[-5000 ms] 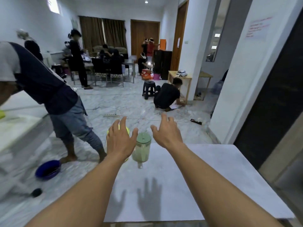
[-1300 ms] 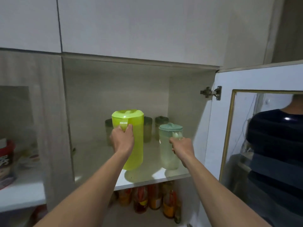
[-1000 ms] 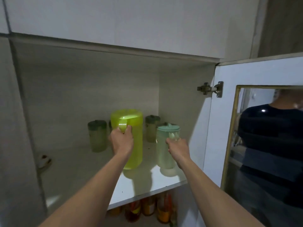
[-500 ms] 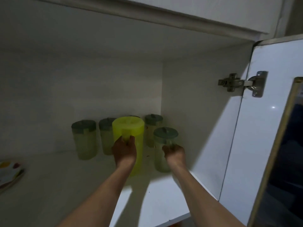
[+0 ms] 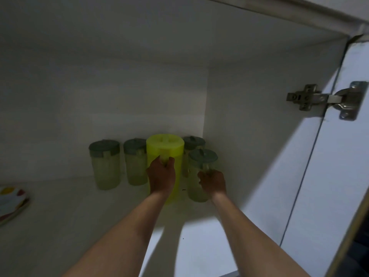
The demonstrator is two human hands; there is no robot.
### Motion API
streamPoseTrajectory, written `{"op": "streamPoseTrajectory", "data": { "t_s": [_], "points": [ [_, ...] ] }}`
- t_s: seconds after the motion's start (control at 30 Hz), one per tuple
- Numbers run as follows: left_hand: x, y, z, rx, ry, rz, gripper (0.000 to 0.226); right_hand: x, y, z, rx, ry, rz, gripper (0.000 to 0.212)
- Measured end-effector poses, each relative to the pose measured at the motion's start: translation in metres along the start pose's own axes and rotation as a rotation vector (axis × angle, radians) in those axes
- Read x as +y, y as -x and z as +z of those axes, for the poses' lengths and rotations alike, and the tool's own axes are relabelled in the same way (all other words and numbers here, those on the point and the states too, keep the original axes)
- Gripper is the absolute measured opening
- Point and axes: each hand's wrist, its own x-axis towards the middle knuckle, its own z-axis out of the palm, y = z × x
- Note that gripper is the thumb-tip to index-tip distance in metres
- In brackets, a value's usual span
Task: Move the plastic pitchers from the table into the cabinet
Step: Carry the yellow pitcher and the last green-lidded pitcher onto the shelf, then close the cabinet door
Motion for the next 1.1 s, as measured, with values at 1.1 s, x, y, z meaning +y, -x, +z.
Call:
{"op": "streamPoseTrajectory", "data": {
  "t_s": [1.1],
  "points": [
    [0.195,0.163,-0.121,-0.373,-0.079,0.778,0.044,-0.121,0.324,-0.277,0.343,0.984,-0.331,0.056]
  ]
}}
